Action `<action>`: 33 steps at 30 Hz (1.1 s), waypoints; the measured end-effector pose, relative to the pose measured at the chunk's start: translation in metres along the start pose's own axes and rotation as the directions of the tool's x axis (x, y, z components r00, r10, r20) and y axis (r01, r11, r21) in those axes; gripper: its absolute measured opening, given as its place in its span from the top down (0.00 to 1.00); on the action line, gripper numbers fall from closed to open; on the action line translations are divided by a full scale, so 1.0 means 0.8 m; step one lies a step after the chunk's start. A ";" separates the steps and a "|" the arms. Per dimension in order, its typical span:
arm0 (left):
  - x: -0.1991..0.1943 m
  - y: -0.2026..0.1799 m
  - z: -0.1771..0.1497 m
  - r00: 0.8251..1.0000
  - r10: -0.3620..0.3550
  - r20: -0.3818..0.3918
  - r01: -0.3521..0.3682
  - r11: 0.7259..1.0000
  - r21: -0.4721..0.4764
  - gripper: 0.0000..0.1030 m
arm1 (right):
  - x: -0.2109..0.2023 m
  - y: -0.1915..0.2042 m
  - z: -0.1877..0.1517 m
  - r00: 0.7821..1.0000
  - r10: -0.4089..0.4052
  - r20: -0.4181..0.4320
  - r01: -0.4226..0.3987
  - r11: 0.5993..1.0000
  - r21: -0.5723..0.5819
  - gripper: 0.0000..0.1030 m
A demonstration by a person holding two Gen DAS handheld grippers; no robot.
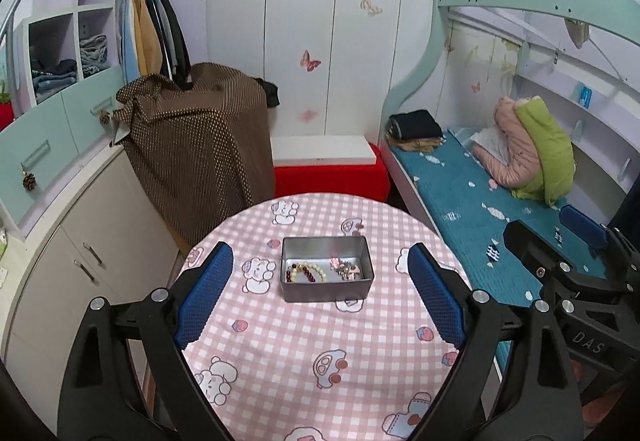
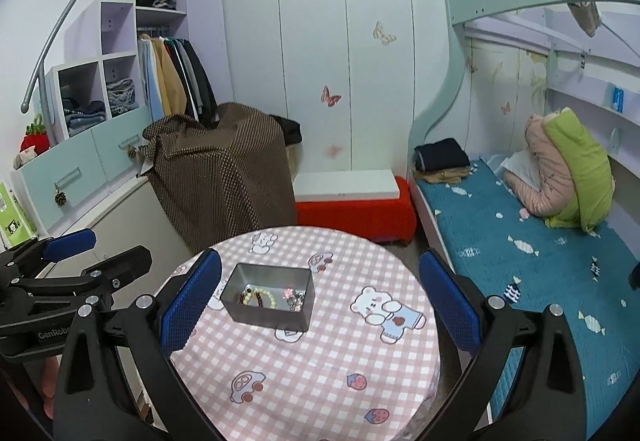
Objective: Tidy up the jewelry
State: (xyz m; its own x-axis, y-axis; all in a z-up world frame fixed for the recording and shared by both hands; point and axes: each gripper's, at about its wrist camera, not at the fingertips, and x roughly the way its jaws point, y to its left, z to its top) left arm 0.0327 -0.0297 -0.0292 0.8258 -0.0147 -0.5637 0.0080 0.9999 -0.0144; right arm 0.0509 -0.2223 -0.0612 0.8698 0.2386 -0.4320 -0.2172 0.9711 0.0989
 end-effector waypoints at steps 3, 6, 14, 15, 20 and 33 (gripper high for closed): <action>-0.003 0.001 0.002 1.000 -0.007 0.013 0.007 1.000 -0.003 0.13 | -0.005 0.001 0.002 1.000 -0.005 0.017 0.005 1.000 -0.005 0.08; -0.004 0.002 0.004 1.000 -0.007 0.026 0.007 1.000 -0.010 0.13 | -0.007 0.001 0.003 0.999 -0.007 0.032 0.007 1.000 -0.009 0.08; -0.003 0.001 0.008 0.999 0.004 0.035 -0.004 1.000 -0.006 0.12 | -0.005 0.000 0.005 0.999 -0.027 0.047 0.028 1.000 -0.015 0.07; -0.003 0.001 0.009 0.999 0.003 0.038 -0.003 1.000 -0.006 0.12 | -0.005 0.000 0.006 0.998 -0.032 0.048 0.033 0.999 -0.014 0.07; -0.001 0.002 0.010 0.999 0.005 0.042 -0.005 1.000 -0.002 0.12 | -0.003 -0.004 0.008 0.998 -0.025 0.052 0.026 1.000 -0.005 0.07; 0.002 0.002 0.011 0.999 0.018 0.052 -0.017 1.000 -0.006 0.12 | 0.001 -0.004 0.009 0.999 -0.015 0.051 0.015 1.000 -0.003 0.07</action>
State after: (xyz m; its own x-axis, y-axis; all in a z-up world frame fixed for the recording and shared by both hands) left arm 0.0391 -0.0279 -0.0227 0.8538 0.0034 -0.5205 -0.0099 0.9999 -0.0096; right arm 0.0559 -0.2247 -0.0552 0.8942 0.2243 -0.3873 -0.2057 0.9745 0.0896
